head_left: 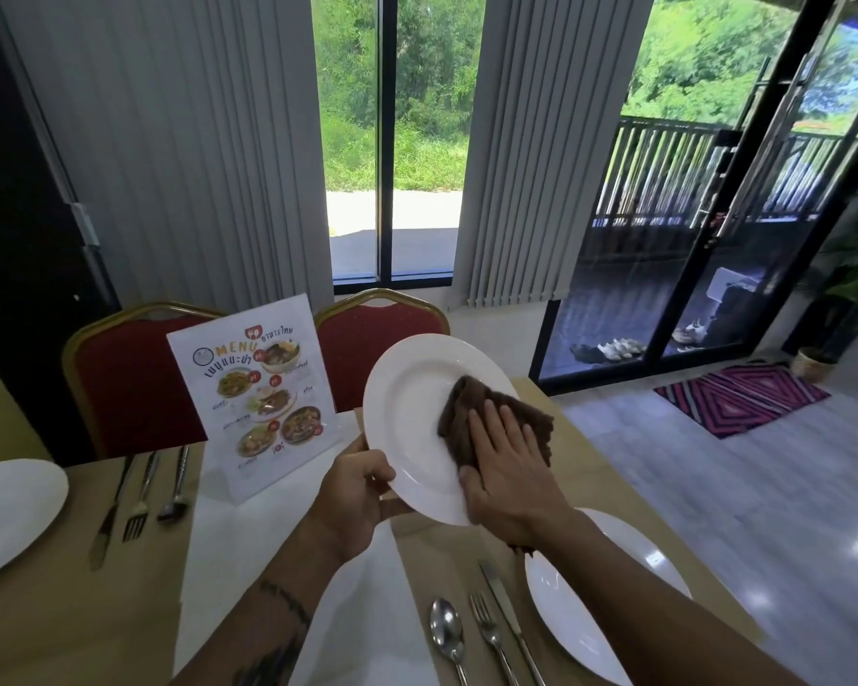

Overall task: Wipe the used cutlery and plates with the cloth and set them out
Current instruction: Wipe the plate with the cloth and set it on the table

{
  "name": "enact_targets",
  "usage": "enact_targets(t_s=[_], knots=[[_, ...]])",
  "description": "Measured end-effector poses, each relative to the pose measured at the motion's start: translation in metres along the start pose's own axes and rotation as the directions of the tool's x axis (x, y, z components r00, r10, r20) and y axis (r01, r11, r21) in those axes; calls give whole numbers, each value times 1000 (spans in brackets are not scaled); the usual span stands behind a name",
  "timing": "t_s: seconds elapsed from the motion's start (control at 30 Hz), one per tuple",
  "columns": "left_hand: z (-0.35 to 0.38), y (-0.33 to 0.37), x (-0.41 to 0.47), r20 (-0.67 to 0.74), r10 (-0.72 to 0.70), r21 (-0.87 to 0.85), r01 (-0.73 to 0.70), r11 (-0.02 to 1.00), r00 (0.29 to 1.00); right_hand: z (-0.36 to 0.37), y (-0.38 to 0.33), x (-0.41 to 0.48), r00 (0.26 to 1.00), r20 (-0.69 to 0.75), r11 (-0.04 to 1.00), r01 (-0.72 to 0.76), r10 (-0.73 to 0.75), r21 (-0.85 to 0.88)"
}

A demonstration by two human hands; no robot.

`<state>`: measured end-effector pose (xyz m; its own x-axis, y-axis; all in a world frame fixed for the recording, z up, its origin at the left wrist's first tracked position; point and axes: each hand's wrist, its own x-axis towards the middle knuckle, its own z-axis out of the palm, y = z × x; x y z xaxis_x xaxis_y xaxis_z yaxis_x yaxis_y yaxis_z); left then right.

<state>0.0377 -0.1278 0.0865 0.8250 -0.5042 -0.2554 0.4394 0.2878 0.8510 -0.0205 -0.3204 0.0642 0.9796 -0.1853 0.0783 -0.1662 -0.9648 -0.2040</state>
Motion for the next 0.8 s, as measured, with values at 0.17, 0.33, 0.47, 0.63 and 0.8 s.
enact_targets(t_s=[0.17, 0.33, 0.47, 0.63, 0.8], knots=[[3, 4, -4, 116, -117, 85, 107, 991, 986, -8, -7, 25, 995, -65, 987, -65, 76, 145], [8, -6, -3, 163, -203, 119, 185, 976, 966, -21, -38, 23, 991, -117, 931, 103, -66, 350], [4, -5, 2, 135, -166, 90, 154, 984, 977, -19, -53, 16, 967, -132, 902, 252, -219, 351], [-1, 1, 3, 107, -124, 27, 122, 992, 986, -26, -25, 27, 978, -169, 993, 121, -121, -8], [-5, 3, 2, 96, -56, 0, 57, 998, 994, -42, 6, 35, 948, -232, 974, -197, 219, 116]])
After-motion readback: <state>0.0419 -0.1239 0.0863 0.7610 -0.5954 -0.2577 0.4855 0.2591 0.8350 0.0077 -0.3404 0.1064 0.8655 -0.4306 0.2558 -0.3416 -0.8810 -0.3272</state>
